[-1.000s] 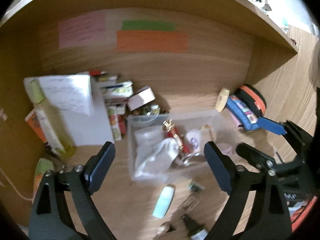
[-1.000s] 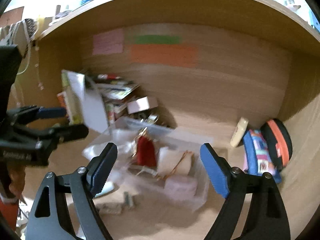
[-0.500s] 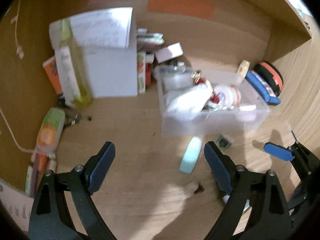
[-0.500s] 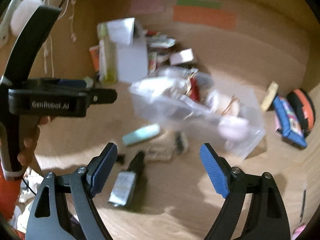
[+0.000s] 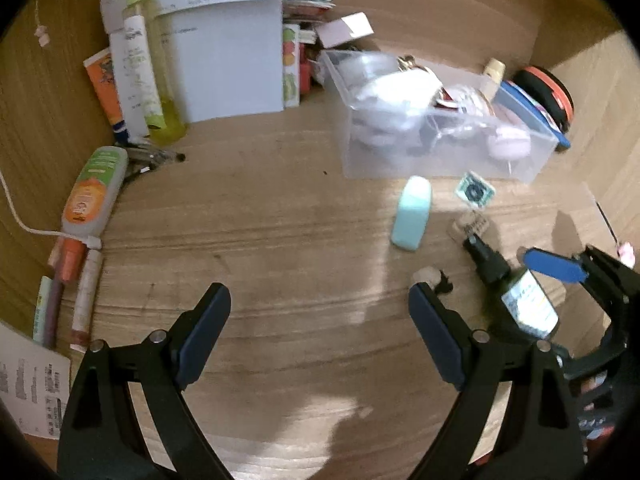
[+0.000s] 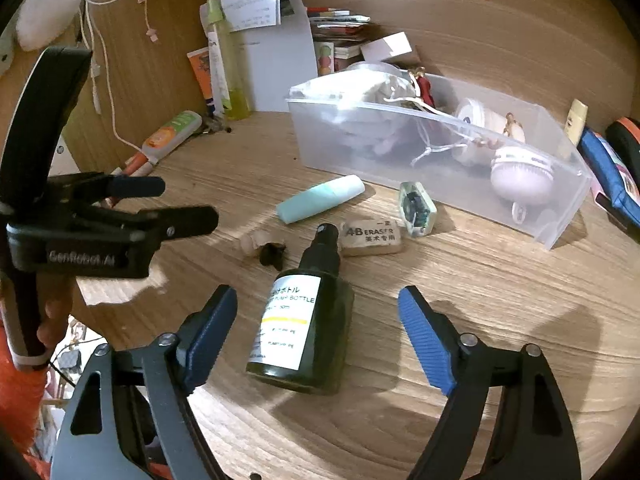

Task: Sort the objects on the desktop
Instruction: 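Move both grippers back over the desk toward the pump bottle and shell, then grasp the dark green pump bottle with the right gripper while the left grasps the beige shell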

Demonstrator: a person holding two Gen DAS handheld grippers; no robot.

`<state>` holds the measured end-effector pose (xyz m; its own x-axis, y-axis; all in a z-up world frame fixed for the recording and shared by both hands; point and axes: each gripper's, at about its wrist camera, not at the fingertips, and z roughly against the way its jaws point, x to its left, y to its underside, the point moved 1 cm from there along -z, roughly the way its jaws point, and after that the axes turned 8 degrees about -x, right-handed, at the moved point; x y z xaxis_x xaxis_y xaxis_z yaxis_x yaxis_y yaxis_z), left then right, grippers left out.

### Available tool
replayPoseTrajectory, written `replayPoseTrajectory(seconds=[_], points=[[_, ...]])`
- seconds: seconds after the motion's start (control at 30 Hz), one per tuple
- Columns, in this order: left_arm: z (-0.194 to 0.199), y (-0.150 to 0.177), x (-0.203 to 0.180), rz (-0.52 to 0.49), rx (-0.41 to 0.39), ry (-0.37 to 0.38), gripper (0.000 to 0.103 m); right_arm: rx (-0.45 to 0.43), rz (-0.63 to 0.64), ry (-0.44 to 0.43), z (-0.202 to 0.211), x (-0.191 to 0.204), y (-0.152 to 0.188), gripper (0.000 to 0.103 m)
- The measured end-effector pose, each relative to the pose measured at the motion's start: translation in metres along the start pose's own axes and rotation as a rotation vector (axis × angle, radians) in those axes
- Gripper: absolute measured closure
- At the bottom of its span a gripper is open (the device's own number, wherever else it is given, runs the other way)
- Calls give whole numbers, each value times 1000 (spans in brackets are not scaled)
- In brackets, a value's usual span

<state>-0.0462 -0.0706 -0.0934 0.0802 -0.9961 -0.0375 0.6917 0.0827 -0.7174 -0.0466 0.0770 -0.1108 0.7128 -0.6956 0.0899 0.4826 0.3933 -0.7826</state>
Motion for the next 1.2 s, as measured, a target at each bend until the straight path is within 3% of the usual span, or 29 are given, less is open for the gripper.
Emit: replayPoseTrajectory(seconds=[0.1, 0.2, 0.23, 0.37, 0.53, 0.67, 0.83, 0.9, 1.0, 1.2], points=[[-4, 4, -9, -48, 25, 51, 12, 16, -6, -10, -3, 1, 1, 33], [-9, 6, -18, -91, 28, 42, 13, 24, -20, -11, -6, 0, 0, 42], [-10, 6, -20, -100, 30, 41, 15, 28, -26, -16, -6, -1, 0, 47], [-20, 5, -22, -115, 55, 44, 28, 31, -34, -15, -8, -4, 0, 50], [-25, 1, -28, -123, 56, 59, 30, 33, -26, -13, -11, -5, -2, 56], [-28, -4, -35, -134, 56, 75, 40, 42, -18, -21, -13, -7, -3, 65], [-30, -7, -47, -166, 38, 90, 59, 35, -24, -12, -11, -14, -2, 65], [-30, -7, -51, -182, 31, 107, 75, 30, -31, -3, -9, -18, -2, 65], [-29, -5, -57, -213, 13, 118, 89, 29, -47, -1, -6, -25, -2, 65], [-28, -7, -51, -171, 11, 120, 89, 4, -76, 5, 3, -38, -7, 65]])
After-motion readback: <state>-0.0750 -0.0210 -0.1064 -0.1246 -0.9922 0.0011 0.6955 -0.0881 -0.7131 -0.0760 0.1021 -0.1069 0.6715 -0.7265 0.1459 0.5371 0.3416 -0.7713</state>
